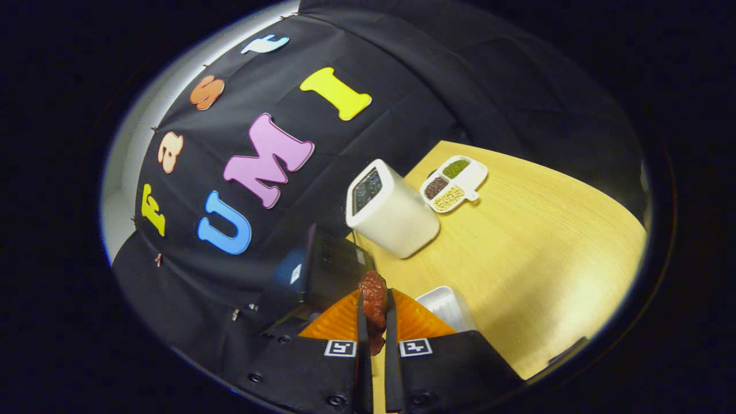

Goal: Open the toaster oven, put the food inside, and close the toaster oven door.

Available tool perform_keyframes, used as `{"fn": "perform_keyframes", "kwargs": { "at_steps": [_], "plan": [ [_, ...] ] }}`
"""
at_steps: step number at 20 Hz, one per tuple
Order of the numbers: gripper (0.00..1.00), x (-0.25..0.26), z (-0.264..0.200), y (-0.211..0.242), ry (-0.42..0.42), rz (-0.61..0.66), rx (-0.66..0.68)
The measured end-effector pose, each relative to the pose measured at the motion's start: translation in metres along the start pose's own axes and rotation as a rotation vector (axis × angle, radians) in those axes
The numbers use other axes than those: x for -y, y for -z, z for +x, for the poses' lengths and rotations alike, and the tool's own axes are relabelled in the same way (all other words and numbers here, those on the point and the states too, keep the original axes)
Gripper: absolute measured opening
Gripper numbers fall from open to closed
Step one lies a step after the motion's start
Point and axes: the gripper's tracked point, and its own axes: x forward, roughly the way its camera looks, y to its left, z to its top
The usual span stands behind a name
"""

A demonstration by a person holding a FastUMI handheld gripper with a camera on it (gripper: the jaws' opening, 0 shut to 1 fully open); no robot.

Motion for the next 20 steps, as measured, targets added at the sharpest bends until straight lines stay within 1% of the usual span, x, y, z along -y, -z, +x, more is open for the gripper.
{"fn": "perform_keyframes", "kwargs": {
  "at_steps": [3, 7, 10, 13, 16, 20],
  "plan": [
    [0.12, -0.051, -0.008, 0.029, -0.039, 0.006, 0.011],
    [0.12, -0.098, 0.005, 0.093, -0.055, 0.018, -0.016],
    [0.12, -0.127, 0.028, 0.152, -0.066, 0.017, -0.101],
    [0.12, -0.151, 0.059, 0.199, -0.086, 0.014, -0.183],
    [0.12, -0.164, 0.09, 0.23, -0.101, 0.029, -0.228],
    [0.12, -0.172, 0.123, 0.251, -0.112, 0.07, -0.244]
  ]
}}
